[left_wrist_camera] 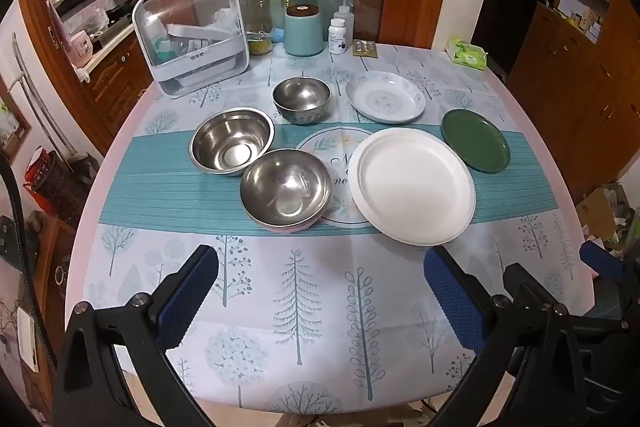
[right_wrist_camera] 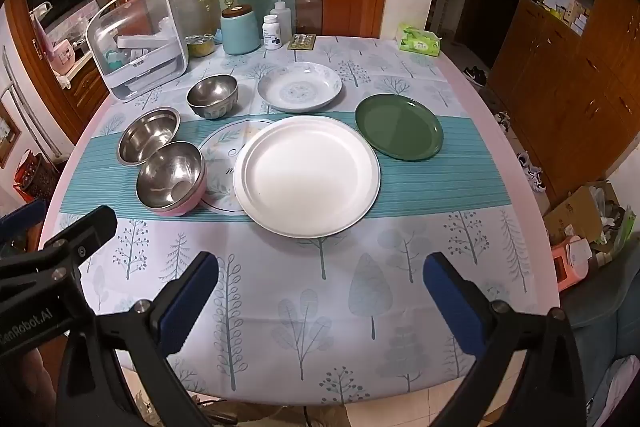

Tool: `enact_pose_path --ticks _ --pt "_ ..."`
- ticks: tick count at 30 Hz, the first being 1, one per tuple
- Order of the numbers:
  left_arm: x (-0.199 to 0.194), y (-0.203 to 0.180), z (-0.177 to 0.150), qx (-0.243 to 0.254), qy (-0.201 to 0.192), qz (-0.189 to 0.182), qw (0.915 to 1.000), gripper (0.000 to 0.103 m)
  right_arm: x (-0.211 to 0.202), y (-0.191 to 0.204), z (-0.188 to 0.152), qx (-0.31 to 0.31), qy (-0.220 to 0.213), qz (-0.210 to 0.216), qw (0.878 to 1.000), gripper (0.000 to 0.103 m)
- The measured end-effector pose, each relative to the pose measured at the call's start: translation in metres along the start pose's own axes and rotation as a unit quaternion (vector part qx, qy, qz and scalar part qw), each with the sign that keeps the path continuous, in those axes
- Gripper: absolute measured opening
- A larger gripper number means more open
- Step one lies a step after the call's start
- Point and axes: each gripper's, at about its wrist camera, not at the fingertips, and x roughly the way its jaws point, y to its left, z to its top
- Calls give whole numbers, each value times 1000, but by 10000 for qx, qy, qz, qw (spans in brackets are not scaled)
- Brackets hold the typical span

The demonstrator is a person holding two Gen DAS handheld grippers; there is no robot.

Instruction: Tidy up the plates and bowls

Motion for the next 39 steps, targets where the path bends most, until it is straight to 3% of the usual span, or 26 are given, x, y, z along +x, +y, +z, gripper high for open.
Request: enact_pose_path --ticks 39 --pt "6 -8 13 56 81 -44 9999 102 9 -9 11 42 7 29 10000 103"
